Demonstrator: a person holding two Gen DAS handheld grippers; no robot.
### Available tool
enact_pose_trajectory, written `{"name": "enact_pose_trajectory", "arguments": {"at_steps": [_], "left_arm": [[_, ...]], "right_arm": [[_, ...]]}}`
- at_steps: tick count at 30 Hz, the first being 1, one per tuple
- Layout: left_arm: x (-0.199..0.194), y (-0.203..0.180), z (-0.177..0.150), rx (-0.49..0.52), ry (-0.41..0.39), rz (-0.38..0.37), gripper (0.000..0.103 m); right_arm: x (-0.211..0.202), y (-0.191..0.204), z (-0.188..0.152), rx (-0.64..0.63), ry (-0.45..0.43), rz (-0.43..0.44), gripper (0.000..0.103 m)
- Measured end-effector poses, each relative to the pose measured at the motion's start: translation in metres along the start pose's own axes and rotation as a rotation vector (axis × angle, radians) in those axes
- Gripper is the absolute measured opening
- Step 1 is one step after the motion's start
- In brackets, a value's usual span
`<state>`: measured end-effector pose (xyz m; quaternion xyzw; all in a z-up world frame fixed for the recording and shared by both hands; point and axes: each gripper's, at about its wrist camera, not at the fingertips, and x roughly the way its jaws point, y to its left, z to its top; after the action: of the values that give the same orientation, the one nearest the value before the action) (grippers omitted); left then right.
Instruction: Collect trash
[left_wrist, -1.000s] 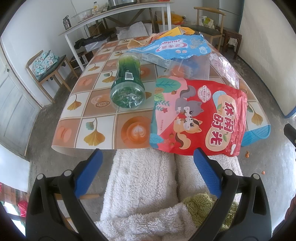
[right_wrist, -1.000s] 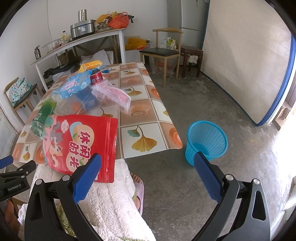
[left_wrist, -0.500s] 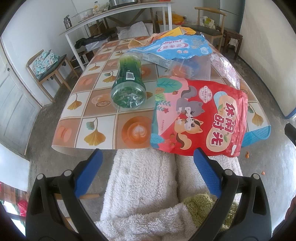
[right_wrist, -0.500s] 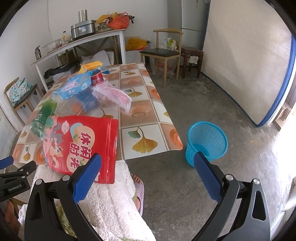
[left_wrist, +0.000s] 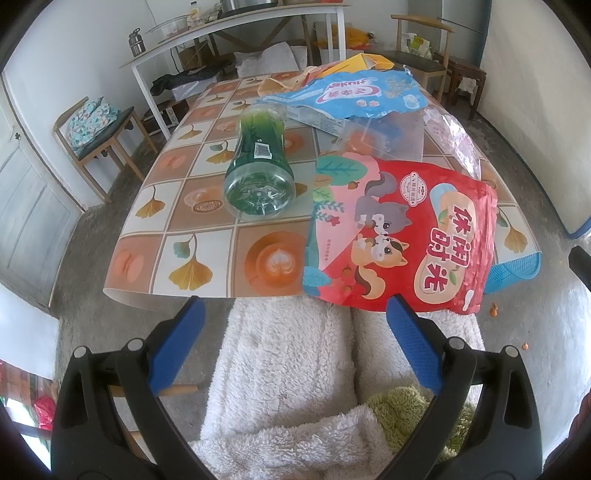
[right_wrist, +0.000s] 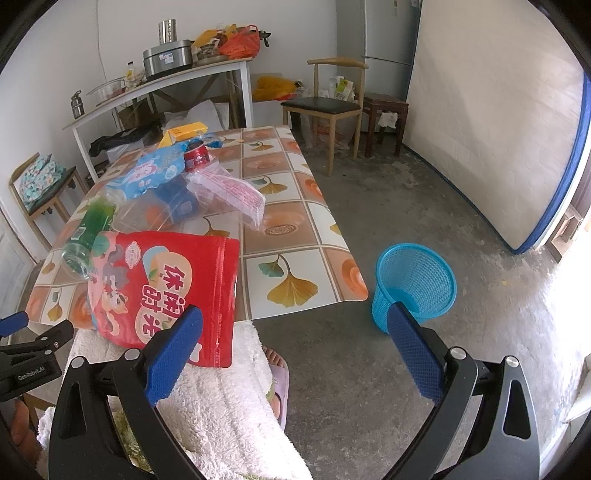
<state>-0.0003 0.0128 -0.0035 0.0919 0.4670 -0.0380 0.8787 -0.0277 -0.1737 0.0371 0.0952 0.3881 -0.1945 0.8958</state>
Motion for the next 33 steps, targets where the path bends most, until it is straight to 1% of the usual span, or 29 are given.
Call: {"name": "enact_pose_trajectory", "arguments": {"at_steps": [16,17,21,24,26,30,32,33], "left_arm": [[0.002,0.002,0.000,-0.006,0.001,-0.008,0.094],[0.002,0.003,0.000,-0.008,-0.003,-0.014,0.094],[0.003,0.013,0.003,-0.034,-0.044,-0.043,0.094],[0.005,0.025,0.005,-0.069,-0.064,-0.088,0.094],[0.006,0.034,0.004,-0.095,-0.091,-0.115,0.094],[0.010,0.045,0.002,-0.098,-0.130,-0.176,0.094],[0.012,0.049,-0.001,-0.083,-0.166,-0.267,0.094],[0.014,0.051,-0.003,-0.080,-0.184,-0.340,0.094]], "right_arm": [[-0.001,0.002,0.001,0.001,0.002,0.007,0.097],[0.001,0.007,-0.005,-0.001,0.000,0.011,0.097],[0.005,0.009,-0.006,0.002,0.004,0.028,0.097],[0.013,0.009,-0.005,0.000,0.011,0.050,0.097],[0.017,0.008,-0.003,-0.002,0.017,0.067,0.097],[0.031,0.015,0.004,-0.005,0.029,0.121,0.097],[0.039,0.019,0.008,-0.002,0.043,0.157,0.097],[0.045,0.020,0.010,0.006,0.058,0.185,0.097]]}}
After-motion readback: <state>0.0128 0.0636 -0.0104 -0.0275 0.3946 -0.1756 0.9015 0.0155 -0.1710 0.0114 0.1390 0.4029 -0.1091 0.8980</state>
